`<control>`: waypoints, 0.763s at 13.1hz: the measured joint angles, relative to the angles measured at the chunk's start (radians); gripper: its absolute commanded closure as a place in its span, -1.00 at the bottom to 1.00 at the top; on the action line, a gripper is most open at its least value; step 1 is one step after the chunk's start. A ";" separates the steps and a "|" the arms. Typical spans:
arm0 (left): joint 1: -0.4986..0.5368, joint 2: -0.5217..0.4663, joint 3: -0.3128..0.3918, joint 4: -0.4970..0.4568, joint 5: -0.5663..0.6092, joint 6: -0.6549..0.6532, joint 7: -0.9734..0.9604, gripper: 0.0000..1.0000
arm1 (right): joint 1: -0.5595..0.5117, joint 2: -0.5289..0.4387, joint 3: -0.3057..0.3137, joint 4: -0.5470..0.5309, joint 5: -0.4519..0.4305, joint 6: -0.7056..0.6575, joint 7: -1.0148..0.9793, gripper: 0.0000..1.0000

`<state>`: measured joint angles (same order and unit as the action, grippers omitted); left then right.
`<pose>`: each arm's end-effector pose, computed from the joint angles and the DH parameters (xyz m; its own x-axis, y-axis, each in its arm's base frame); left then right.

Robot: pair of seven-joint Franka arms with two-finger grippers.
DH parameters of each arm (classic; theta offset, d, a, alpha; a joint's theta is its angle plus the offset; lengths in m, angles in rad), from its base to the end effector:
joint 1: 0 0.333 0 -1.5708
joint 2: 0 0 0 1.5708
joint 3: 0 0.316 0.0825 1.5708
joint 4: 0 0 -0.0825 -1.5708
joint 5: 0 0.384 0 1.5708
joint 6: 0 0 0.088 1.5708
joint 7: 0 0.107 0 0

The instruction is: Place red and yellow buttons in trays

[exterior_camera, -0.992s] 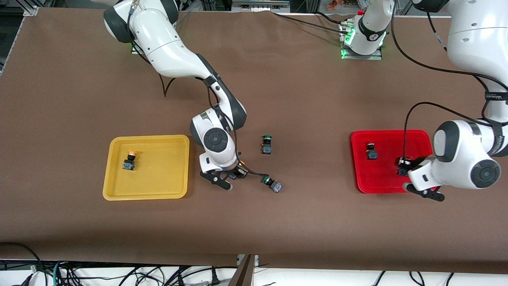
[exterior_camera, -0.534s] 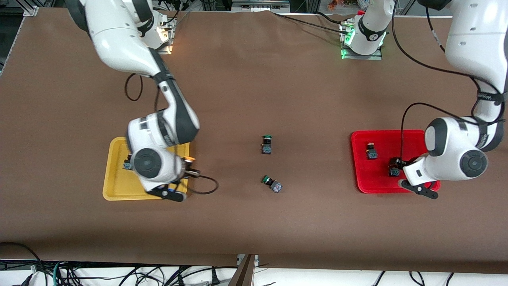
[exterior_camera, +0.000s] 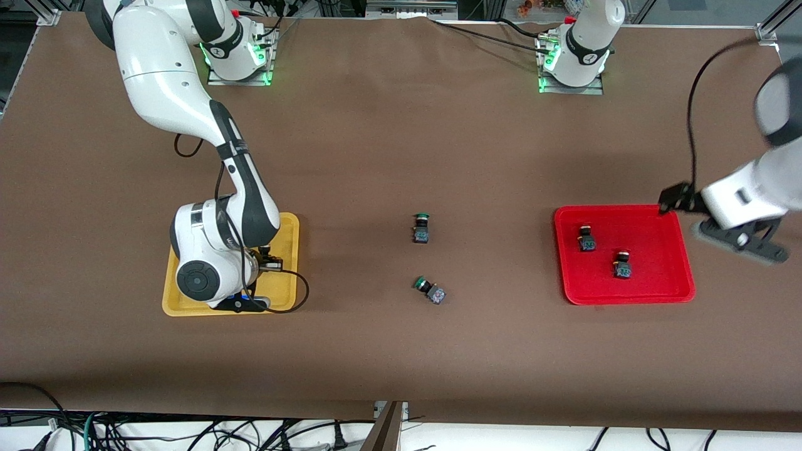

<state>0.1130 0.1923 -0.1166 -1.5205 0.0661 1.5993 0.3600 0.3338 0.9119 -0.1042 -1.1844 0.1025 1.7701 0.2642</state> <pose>0.6083 0.0106 0.5392 0.9262 -0.3574 -0.1200 -0.3601 -0.9329 -0.0010 0.6976 0.1920 0.2124 0.9502 -0.0542 -0.3068 -0.0323 -0.9966 0.0762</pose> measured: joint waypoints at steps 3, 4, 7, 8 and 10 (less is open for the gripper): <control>-0.069 -0.144 0.059 -0.014 -0.018 -0.111 -0.135 -1.00 | -0.023 -0.054 -0.005 0.007 -0.001 -0.012 -0.027 -1.00; -0.099 -0.176 0.088 -0.045 -0.040 -0.074 -0.183 -1.00 | -0.041 -0.095 -0.006 0.010 -0.002 -0.050 -0.046 -1.00; -0.140 -0.243 0.150 -0.193 -0.069 0.077 -0.228 -1.00 | -0.091 -0.246 -0.019 0.027 -0.005 -0.204 -0.152 -1.00; -0.139 -0.256 0.156 -0.221 -0.069 0.089 -0.231 -1.00 | -0.101 -0.300 -0.032 0.029 -0.005 -0.264 -0.187 -1.00; -0.133 -0.266 0.161 -0.238 -0.069 0.086 -0.234 -1.00 | -0.125 -0.412 -0.039 0.032 -0.005 -0.364 -0.216 -1.00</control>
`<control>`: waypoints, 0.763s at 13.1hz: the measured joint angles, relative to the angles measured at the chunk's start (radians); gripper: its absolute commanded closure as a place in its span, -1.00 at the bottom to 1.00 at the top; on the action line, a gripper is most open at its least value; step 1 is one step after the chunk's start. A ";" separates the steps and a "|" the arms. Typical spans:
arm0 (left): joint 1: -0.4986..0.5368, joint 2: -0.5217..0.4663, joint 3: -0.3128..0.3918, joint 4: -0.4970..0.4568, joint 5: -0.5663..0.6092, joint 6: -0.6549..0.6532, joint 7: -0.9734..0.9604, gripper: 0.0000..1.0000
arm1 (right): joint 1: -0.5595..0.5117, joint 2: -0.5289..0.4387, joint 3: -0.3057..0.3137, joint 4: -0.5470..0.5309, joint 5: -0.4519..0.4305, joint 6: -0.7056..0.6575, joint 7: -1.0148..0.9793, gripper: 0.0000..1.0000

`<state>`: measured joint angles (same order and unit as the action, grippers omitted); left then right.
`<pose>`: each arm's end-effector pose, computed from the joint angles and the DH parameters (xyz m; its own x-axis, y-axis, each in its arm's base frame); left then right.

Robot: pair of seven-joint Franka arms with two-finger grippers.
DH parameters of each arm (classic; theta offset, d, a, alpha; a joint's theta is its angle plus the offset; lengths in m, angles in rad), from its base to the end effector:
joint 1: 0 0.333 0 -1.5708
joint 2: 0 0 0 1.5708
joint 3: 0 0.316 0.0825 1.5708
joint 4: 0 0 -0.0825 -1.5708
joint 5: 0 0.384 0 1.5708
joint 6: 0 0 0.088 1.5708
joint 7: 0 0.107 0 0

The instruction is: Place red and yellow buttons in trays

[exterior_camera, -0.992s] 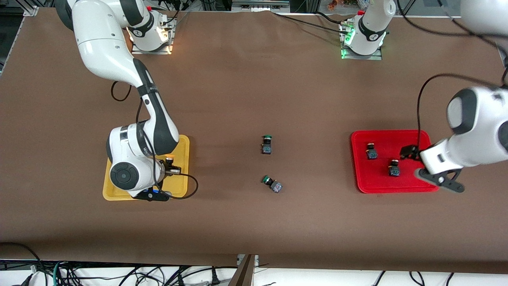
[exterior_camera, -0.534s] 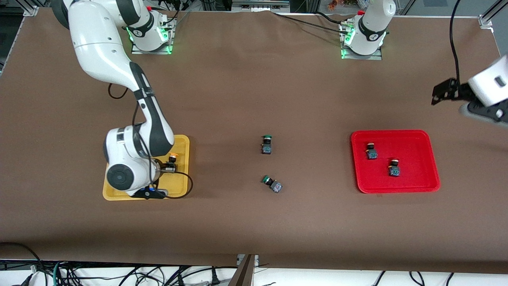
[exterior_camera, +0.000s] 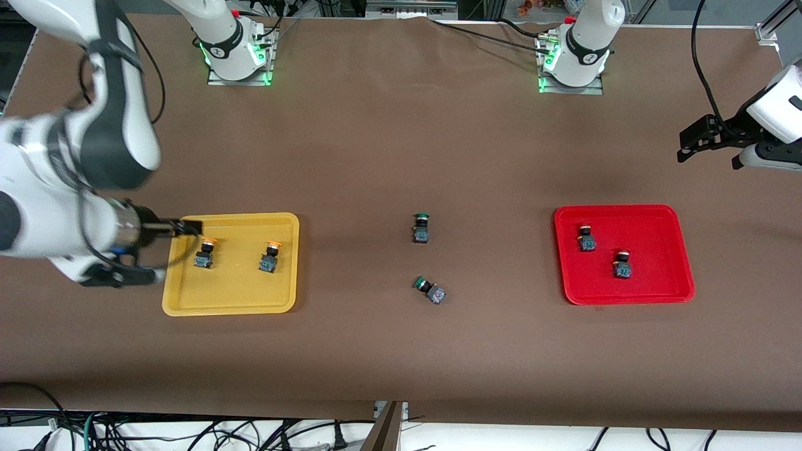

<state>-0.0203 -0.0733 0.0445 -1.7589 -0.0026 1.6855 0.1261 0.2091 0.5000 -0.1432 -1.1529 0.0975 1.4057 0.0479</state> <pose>0.5379 0.0135 0.5851 0.9948 -0.1015 0.0006 -0.1015 -0.9948 0.0058 0.6676 0.0788 0.4985 0.9699 0.0324 -0.2414 0.0292 -0.9994 -0.0172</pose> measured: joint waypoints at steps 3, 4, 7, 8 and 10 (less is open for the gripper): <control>0.001 0.000 0.000 0.008 0.000 -0.038 0.000 -1.00 | -0.012 -0.166 0.010 -0.036 -0.010 -0.071 -0.003 -1.00; 0.001 0.001 0.000 0.011 0.000 -0.042 -0.001 -1.00 | -0.012 -0.215 0.014 -0.059 -0.022 -0.077 -0.003 -1.00; 0.001 0.002 -0.001 0.015 0.000 -0.043 -0.001 -1.00 | -0.023 -0.377 0.014 -0.164 -0.037 -0.066 -0.003 -1.00; 0.001 0.002 -0.001 0.016 0.000 -0.043 -0.001 -1.00 | -0.030 -0.436 0.015 -0.230 -0.040 -0.046 -0.003 -1.00; 0.001 0.003 -0.001 0.016 0.000 -0.044 -0.001 -1.00 | -0.042 -0.515 0.015 -0.344 -0.044 -0.024 -0.004 -1.00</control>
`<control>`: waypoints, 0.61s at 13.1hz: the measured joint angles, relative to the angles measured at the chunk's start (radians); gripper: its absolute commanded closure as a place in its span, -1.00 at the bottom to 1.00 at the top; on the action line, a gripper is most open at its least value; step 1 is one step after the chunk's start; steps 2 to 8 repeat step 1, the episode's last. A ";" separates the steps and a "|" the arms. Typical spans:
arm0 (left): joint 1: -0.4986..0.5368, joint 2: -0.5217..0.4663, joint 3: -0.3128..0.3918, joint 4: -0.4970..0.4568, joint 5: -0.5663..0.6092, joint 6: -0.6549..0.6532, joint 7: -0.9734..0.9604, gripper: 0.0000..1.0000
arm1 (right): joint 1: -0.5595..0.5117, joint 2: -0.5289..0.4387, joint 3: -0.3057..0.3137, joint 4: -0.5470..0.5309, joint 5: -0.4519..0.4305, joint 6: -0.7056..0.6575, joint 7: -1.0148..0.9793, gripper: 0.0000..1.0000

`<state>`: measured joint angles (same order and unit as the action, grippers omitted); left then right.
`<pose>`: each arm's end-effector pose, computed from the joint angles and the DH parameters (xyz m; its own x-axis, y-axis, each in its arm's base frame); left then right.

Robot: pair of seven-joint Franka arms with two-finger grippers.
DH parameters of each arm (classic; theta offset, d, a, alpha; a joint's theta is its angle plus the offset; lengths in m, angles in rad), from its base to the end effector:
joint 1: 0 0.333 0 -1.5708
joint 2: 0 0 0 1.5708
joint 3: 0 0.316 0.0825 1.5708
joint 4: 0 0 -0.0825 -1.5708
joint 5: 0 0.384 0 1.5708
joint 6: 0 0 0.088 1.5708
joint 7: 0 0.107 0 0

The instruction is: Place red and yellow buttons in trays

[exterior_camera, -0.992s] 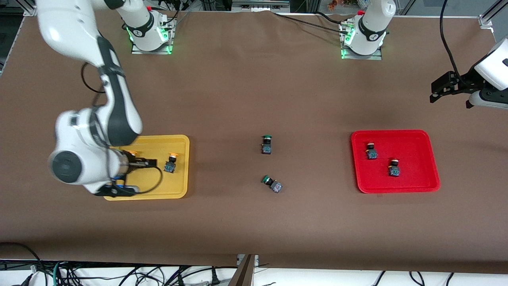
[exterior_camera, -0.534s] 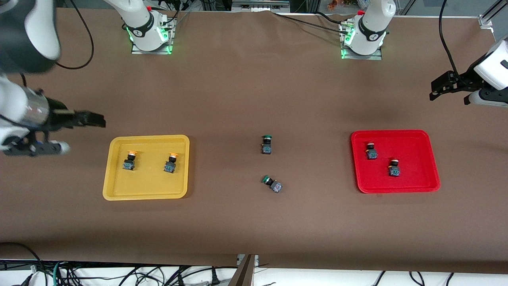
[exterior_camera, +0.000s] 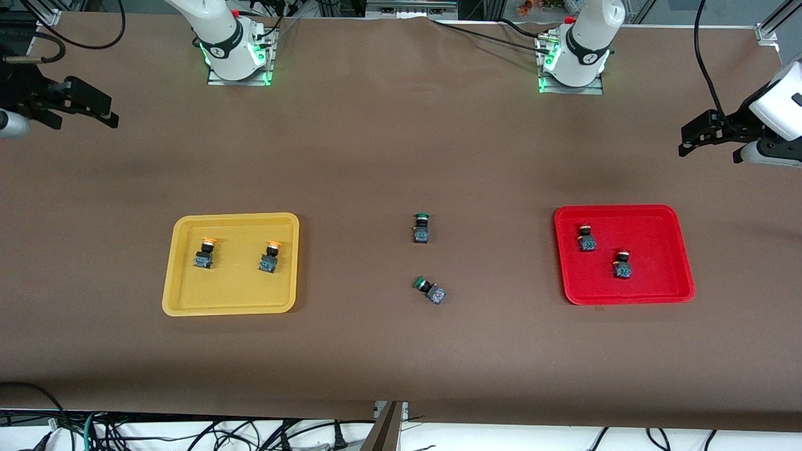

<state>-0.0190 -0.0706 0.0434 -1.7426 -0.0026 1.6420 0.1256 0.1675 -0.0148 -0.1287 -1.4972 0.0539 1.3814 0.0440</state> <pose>0.5350 0.0135 0.5877 0.9945 -0.1011 -0.0291 -0.1008 -0.9949 0.0094 0.5292 0.0265 0.6511 0.9947 0.0050 -0.1030 -0.0003 -0.9987 -0.0511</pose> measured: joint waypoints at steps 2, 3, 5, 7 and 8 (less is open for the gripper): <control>0.000 0.001 0.000 0.000 0.000 0.000 0.000 -1.00 | -0.001 -0.013 0.000 -0.026 -0.004 0.001 0.000 -1.00; 0.000 0.001 0.000 0.000 0.000 0.000 0.000 -1.00 | -0.001 -0.013 0.000 -0.026 -0.004 0.001 0.000 -1.00; 0.000 0.001 0.000 0.000 0.000 0.000 0.000 -1.00 | -0.001 -0.013 0.000 -0.026 -0.004 0.001 0.000 -1.00; 0.000 0.001 0.000 0.000 0.000 0.000 0.000 -1.00 | -0.001 -0.013 0.000 -0.026 -0.004 0.001 0.000 -1.00; 0.000 0.001 0.000 0.000 0.000 0.000 0.000 -1.00 | -0.001 -0.013 0.000 -0.026 -0.004 0.001 0.000 -1.00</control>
